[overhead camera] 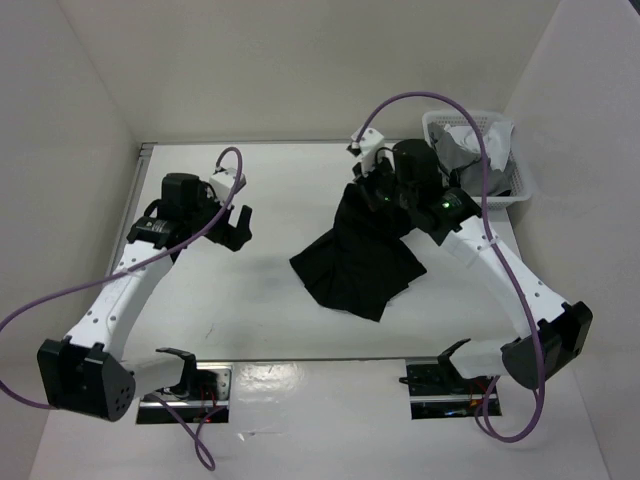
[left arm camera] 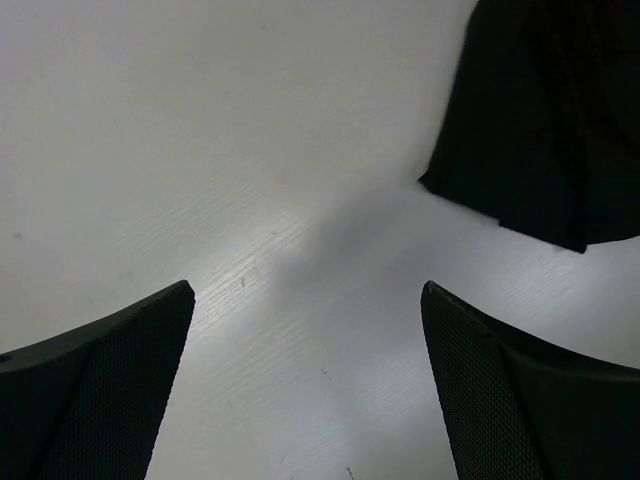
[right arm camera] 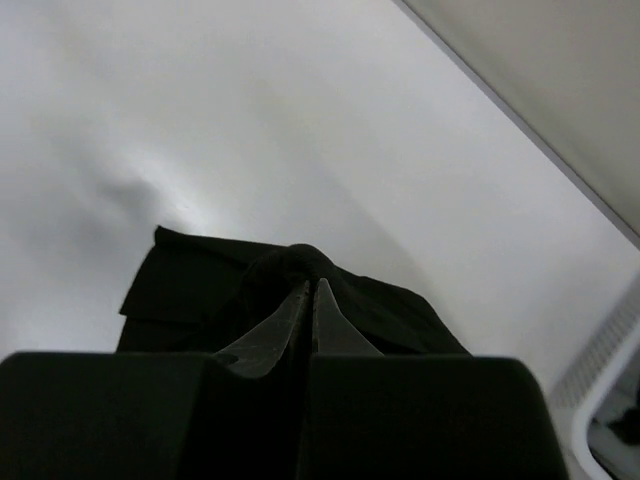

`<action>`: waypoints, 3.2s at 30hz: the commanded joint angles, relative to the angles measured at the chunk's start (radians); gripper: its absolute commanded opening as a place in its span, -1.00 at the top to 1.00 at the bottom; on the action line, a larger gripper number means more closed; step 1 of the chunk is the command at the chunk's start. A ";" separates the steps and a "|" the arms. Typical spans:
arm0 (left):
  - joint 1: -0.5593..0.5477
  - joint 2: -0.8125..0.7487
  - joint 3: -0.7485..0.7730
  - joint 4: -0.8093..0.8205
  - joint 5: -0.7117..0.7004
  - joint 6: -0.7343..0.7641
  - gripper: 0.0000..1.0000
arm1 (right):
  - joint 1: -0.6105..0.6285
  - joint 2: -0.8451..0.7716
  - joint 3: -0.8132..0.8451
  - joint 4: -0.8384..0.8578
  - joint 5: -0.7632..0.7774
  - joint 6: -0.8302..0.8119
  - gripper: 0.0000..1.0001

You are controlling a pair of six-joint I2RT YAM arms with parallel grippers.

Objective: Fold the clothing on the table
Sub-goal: Flatten the skirt out

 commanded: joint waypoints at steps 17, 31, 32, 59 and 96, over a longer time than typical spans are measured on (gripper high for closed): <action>-0.036 -0.211 -0.099 0.318 0.408 -0.130 -1.00 | 0.208 0.368 0.326 -0.016 -0.027 0.078 1.00; -0.163 0.022 -0.077 0.560 0.387 -0.245 -0.83 | 0.256 0.361 0.371 -0.069 -0.142 0.097 1.00; -0.163 0.032 -0.077 0.573 0.378 -0.245 -0.83 | 0.256 0.361 0.371 -0.069 -0.142 0.097 1.00; -0.192 0.096 -0.024 0.556 0.197 -0.238 1.00 | 0.285 0.304 0.314 -0.059 -0.127 0.078 0.99; -0.395 -0.104 0.301 0.045 0.189 0.095 1.00 | -0.235 -0.167 -0.190 0.139 -0.057 0.126 -0.68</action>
